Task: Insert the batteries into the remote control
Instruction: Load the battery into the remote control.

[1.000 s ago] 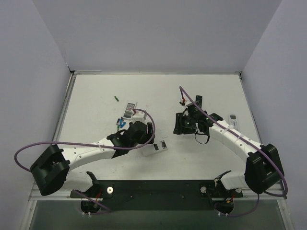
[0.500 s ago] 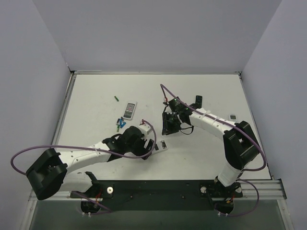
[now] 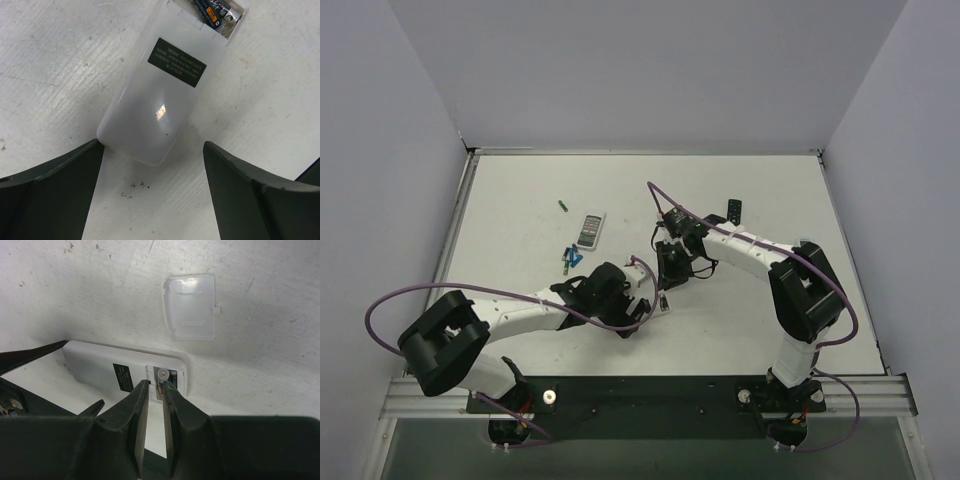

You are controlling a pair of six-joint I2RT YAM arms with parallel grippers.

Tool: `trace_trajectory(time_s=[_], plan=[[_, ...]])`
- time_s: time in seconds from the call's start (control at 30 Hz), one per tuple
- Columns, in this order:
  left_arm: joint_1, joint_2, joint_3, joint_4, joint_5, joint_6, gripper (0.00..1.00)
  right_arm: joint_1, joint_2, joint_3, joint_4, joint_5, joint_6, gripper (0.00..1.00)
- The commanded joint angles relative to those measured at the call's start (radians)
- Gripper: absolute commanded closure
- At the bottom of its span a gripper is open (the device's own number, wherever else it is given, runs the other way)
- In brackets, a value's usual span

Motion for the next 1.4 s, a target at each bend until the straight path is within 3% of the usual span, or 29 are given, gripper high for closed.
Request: trace_trajectory(time_s=[0.0,0.4,0.73,1.37], plan=[[0.001,0.016,0.038,0.011,0.029,0.028,0.09,0.005,0.024,0.039,-0.053,0.013,0.016,0.86],[-0.014,0.028,0.048,0.002,0.044,0.020,0.21,0.005,0.058,0.043,-0.082,0.042,0.010,0.89],[-0.017,0.036,0.057,-0.007,0.043,0.012,0.30,0.028,0.079,0.038,-0.082,0.058,-0.023,1.00],[-0.016,0.039,0.057,-0.030,-0.014,-0.043,0.46,0.052,0.070,-0.074,-0.085,0.136,-0.081,1.00]])
